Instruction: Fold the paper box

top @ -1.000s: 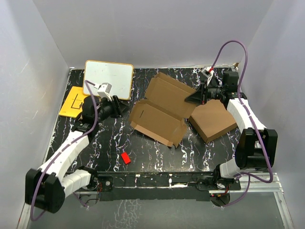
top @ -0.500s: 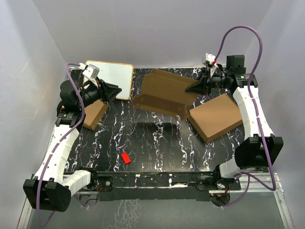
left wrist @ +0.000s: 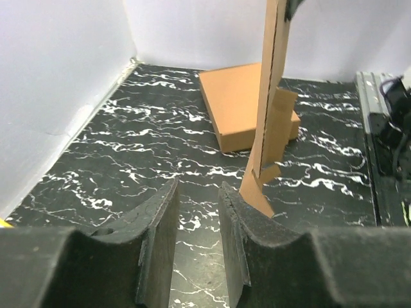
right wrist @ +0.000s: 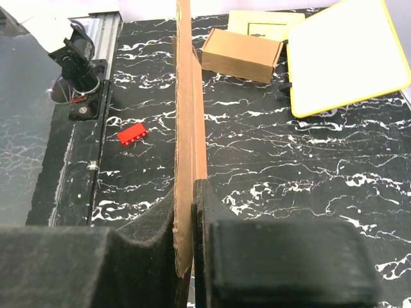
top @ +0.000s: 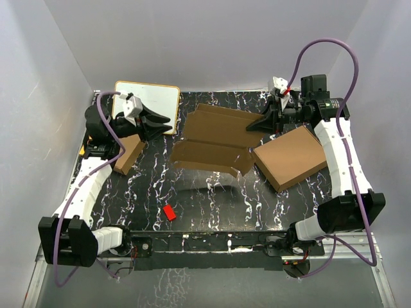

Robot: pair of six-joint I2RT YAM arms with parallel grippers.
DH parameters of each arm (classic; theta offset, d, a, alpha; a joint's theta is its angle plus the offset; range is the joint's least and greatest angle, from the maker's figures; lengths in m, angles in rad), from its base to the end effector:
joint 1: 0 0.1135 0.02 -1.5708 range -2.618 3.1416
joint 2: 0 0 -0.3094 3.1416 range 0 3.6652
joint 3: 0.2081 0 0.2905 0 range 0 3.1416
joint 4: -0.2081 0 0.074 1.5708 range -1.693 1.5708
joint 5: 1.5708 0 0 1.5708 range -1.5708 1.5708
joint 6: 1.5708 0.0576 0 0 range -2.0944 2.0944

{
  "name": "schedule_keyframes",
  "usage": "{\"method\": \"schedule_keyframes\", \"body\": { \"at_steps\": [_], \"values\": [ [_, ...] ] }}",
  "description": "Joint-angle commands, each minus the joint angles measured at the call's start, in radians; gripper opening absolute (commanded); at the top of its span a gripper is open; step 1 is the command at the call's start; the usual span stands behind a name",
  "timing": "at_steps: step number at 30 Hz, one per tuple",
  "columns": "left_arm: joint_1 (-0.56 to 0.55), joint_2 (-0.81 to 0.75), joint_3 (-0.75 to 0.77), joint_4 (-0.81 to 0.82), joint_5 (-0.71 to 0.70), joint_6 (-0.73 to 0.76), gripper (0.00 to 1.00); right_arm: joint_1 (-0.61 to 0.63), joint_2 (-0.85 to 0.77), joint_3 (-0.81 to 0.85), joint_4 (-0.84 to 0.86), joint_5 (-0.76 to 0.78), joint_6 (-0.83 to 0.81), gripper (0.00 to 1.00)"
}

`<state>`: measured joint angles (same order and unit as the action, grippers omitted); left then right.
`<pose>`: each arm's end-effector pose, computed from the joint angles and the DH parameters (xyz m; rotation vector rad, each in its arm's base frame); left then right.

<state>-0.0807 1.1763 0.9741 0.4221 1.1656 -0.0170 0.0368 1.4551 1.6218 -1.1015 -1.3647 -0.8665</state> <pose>0.2808 -0.0758 0.4219 1.0196 1.1617 -0.8586 0.3033 0.0676 0.4582 -1.2267 1.4186 1.1069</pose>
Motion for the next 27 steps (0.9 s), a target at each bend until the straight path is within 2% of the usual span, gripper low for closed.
{"method": "schedule_keyframes", "body": {
  "at_steps": [1,4,10,20,27],
  "values": [
    [-0.012,0.026,-0.034,0.117,0.186,0.098,0.29,0.023,-0.055,0.046,0.012,-0.065,-0.044,0.08],
    [-0.024,0.029,-0.046,0.11,0.239,0.126,0.3,0.032,-0.061,0.044,0.018,-0.067,-0.039,0.08],
    [-0.054,0.021,-0.038,-0.056,0.28,0.284,0.35,0.031,-0.059,0.049,0.019,-0.075,-0.033,0.08],
    [-0.101,0.074,-0.024,-0.076,0.297,0.291,0.37,0.034,-0.062,0.046,0.021,-0.079,-0.031,0.08],
    [-0.125,0.117,0.0,-0.072,0.244,0.289,0.37,0.038,-0.064,0.044,0.022,-0.094,-0.028,0.08]
  ]
}}
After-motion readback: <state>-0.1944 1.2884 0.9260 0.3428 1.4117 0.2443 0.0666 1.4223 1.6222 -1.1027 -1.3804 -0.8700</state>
